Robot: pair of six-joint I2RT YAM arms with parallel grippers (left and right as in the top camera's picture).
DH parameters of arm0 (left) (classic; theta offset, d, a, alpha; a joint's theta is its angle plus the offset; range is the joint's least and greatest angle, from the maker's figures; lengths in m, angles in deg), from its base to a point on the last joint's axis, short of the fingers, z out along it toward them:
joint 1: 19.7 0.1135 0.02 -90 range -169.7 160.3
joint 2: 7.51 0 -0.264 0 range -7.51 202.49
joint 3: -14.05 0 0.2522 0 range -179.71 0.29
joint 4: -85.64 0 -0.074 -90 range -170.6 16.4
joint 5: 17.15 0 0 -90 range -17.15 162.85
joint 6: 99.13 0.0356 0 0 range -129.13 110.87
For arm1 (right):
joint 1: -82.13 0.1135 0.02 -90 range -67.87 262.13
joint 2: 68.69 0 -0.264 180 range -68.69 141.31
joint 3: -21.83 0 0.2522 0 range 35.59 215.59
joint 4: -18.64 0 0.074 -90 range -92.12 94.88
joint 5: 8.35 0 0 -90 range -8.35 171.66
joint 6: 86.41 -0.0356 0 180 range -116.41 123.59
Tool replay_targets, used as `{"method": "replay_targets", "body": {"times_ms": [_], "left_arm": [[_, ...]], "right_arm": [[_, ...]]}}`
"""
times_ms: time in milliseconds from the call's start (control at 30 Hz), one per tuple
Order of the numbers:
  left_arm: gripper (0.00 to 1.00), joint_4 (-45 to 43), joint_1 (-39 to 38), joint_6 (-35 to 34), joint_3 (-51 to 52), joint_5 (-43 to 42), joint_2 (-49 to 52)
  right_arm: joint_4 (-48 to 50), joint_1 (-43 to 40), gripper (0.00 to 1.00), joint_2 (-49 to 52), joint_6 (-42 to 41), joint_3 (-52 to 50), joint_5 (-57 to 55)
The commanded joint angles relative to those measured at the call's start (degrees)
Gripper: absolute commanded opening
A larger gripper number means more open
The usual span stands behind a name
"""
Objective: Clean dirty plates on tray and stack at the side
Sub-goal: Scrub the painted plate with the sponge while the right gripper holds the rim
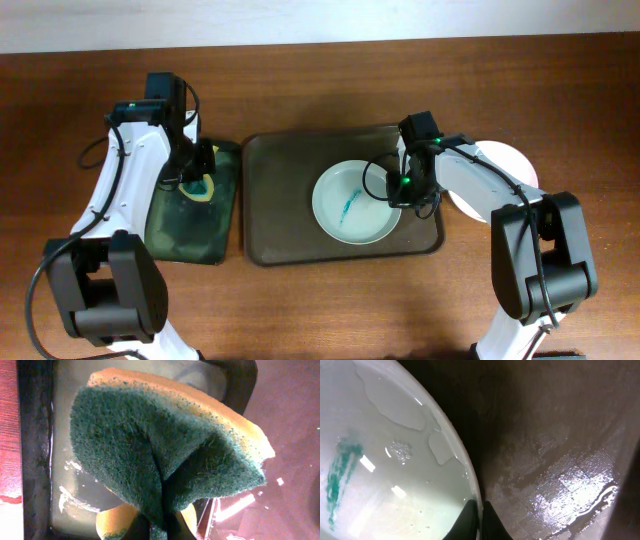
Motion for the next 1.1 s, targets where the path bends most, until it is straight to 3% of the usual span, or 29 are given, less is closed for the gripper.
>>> {"method": "replay_targets", "body": {"times_ms": [0,133,233,367,567,767,900,1067], "left_arm": [[0.0,0.04,-0.22,0.28,-0.52,1.09,-0.46],[0.0,0.04,-3.41,-0.42,-0.55,0.0,-0.46],[0.0,-2.6,-12.66,-1.03,-2.78,-2.27,-0.48],[0.0,-14.36,-21.66,-8.24,-3.82,-16.13,0.63],[0.0,-22.73,-30.69,-15.65,-3.82,-18.86,12.96],[0.0,-22.71,-35.56,-22.71,-3.82,-24.06,22.75],[0.0,-18.1,-38.64,-22.14,-3.8,-26.36,25.86],[0.0,-13.16,-40.11,-15.72,-3.89,-26.16,22.16]], "right_arm": [[-1.25,-0.22,0.04,0.33,0.79,-0.63,-2.84],[-1.27,-0.22,0.04,0.33,0.81,-0.63,-2.6],[-0.72,-0.22,0.04,0.33,3.8,-0.63,6.05],[-0.81,-0.22,0.04,0.33,1.84,-0.63,6.03],[-0.85,-0.22,0.04,0.33,1.84,-0.63,6.03],[-0.81,-0.22,0.04,0.33,1.84,-0.63,6.01],[-0.81,-0.22,0.04,0.33,1.84,-0.63,6.01],[0.04,-0.22,0.04,0.33,-0.76,-0.63,5.81]]}}
